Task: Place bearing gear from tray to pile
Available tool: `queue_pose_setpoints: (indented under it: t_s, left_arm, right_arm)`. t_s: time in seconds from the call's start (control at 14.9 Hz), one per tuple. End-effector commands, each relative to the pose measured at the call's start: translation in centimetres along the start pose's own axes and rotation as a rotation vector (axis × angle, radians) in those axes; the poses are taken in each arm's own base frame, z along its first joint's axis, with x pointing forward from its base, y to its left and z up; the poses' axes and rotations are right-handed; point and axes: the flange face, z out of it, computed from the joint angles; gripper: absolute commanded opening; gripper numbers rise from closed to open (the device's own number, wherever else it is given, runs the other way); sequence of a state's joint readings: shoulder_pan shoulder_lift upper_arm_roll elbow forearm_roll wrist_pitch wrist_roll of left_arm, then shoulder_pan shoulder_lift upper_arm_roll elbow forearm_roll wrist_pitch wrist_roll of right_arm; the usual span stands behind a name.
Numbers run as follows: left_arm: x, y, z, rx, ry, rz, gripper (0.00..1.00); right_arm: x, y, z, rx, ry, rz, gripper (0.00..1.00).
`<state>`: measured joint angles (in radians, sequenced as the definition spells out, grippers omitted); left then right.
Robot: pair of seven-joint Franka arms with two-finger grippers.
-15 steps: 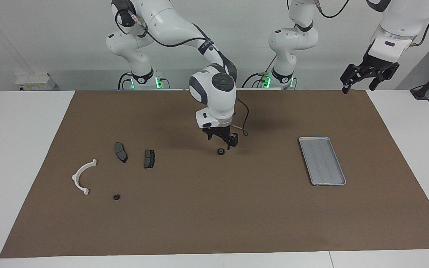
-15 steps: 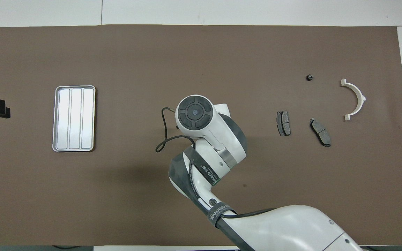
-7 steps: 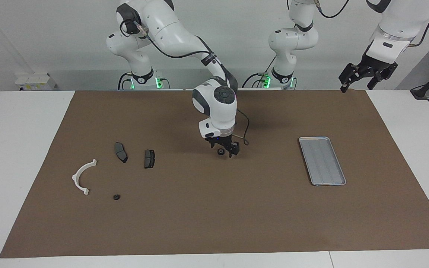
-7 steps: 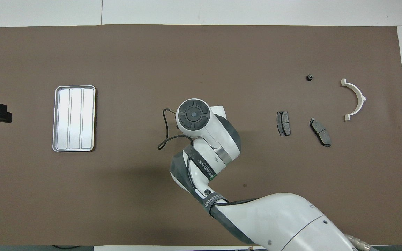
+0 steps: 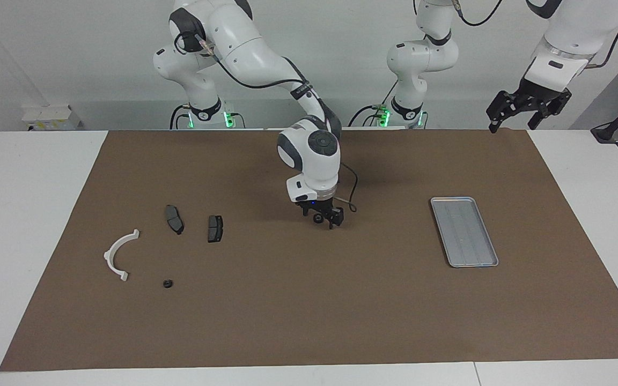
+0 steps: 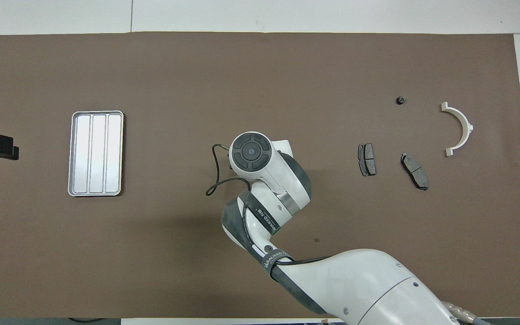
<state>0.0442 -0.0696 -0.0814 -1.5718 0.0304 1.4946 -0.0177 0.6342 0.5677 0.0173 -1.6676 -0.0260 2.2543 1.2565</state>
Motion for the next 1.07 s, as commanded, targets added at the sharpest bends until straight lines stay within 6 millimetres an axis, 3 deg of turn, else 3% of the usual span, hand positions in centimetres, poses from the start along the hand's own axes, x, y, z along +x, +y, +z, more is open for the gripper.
queue_pose_setpoints:
  t_s: [0.0, 0.27, 0.4, 0.74, 0.87, 1.0]
  left_arm:
    - [-0.9, 0.5, -0.2, -0.011, 0.005, 0.021, 1.0]
    - [-1.0, 1.2, -0.1, -0.011, 0.0, 0.037, 1.0]
    - [-1.0, 1.7, -0.1, -0.011, 0.002, 0.046, 1.0]
    - [-1.0, 1.8, -0.1, -0.012, 0.002, 0.053, 1.0]
    - [-1.0, 1.8, 0.0, -0.014, 0.002, 0.072, 1.0]
    - [-1.0, 2.0, -0.1, -0.041, 0.008, 0.088, 1.0]
  right_arm:
    - [-0.3, 0.3, 0.0, 0.002, 0.013, 0.012, 0.73]
    - [-0.3, 0.2, -0.2, 0.001, 0.011, 0.014, 0.31]
    - [-0.2, 0.2, -0.3, 0.004, 0.011, 0.015, 0.03]
    - [0.4, 0.1, -1.2, -0.02, 0.011, 0.014, 0.0]
    - [2.1, -0.3, -3.8, -0.05, 0.011, 0.012, 0.0]
    - [5.8, 0.8, -6.5, -0.076, -0.002, -0.038, 0.0]
